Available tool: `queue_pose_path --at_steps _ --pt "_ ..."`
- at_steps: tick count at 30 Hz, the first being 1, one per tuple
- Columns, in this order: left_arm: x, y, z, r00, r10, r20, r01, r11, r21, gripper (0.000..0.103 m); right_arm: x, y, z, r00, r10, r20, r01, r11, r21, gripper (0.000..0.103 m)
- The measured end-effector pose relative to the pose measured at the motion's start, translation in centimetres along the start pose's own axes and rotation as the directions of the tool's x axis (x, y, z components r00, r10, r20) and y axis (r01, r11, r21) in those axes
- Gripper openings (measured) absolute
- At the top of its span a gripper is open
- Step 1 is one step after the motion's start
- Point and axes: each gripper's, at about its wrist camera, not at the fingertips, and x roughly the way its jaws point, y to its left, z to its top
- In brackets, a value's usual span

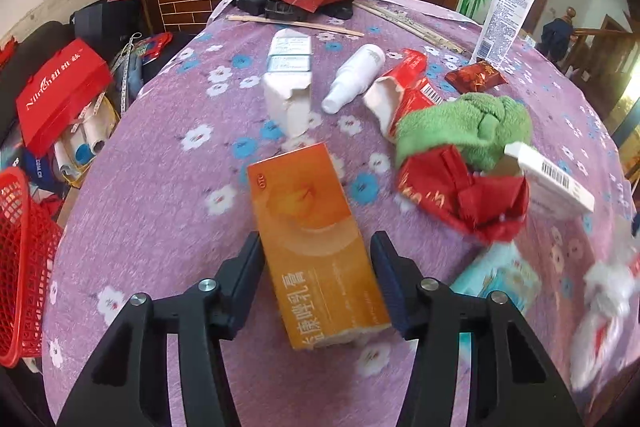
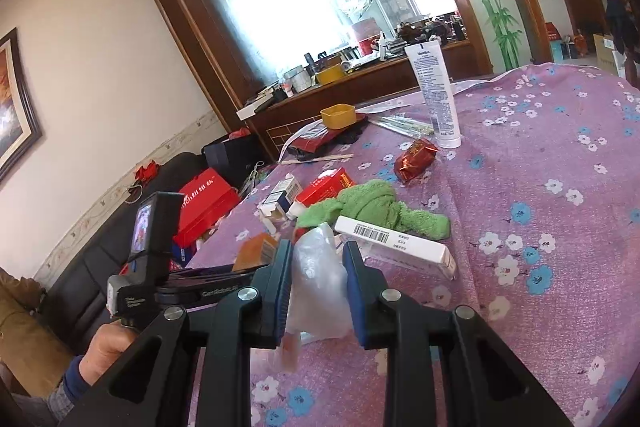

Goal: Collect trash

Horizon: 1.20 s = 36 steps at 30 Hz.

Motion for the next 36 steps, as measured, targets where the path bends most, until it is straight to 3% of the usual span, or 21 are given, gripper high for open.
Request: queue_pose_path --at_steps 2,6,12,23,36 --pt "0.5 0.5 -0.3 0.999 0.025 -0.021 -0.025 1.0 0.011 0.052 0.4 0.5 -0.2 1.0 -0.001 -0.017 0.001 1.0 -0.023 0.028" --pt "0.5 0.3 -0.5 0.999 0.053 0.01 -0.054 0.998 0.031 0.047 1.3 1.3 -0.6 0.999 -0.012 -0.048 0.009 0.998 -0.062 0.028" --pt "-0.9 0.4 -1.2 0.996 -0.002 0.089 0.001 1.0 0.013 0.047 1.8 1.4 -0.8 0.998 -0.039 -0.056 0.035 0.997 -0.075 0.028" --pt "-5.3 -0.1 -3.1 0.974 0.005 0.226 -0.014 0.999 0.041 0.047 1.5 1.1 -0.5 0.998 -0.052 -0.031 0.05 0.997 -0.067 0.028" --pt "-6.0 0.5 -5.1 0.975 -0.025 0.222 0.013 0.998 0.057 0.047 1.8 1.0 -0.6 0.997 -0.058 -0.045 0.055 0.997 -0.063 0.028"
